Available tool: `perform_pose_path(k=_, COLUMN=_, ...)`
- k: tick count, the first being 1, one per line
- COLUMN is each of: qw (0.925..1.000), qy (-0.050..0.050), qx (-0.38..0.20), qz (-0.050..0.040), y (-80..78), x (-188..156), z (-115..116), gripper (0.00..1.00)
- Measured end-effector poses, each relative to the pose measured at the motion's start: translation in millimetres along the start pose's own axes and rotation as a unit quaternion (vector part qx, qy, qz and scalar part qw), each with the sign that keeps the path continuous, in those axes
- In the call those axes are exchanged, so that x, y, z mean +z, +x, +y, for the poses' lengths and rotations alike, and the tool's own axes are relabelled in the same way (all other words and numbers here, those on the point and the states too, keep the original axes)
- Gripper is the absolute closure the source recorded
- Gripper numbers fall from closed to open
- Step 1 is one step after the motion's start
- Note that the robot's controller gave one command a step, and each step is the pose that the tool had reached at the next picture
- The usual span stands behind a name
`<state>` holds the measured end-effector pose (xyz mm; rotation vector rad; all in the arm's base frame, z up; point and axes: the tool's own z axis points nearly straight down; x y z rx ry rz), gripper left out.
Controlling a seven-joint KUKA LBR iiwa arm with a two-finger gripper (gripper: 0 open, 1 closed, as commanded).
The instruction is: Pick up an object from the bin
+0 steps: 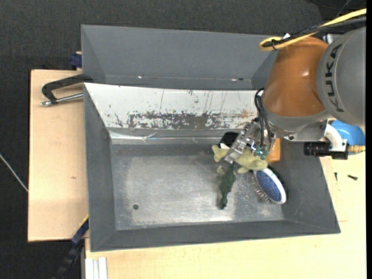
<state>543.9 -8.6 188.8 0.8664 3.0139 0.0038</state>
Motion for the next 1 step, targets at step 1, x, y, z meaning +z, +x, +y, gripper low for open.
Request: perform_pose_path(k=1, qw=1.0000, qy=0.000, qx=-0.001, qz=0.0006, y=-0.3, x=-4.1, z=0.8, gripper=1.00)
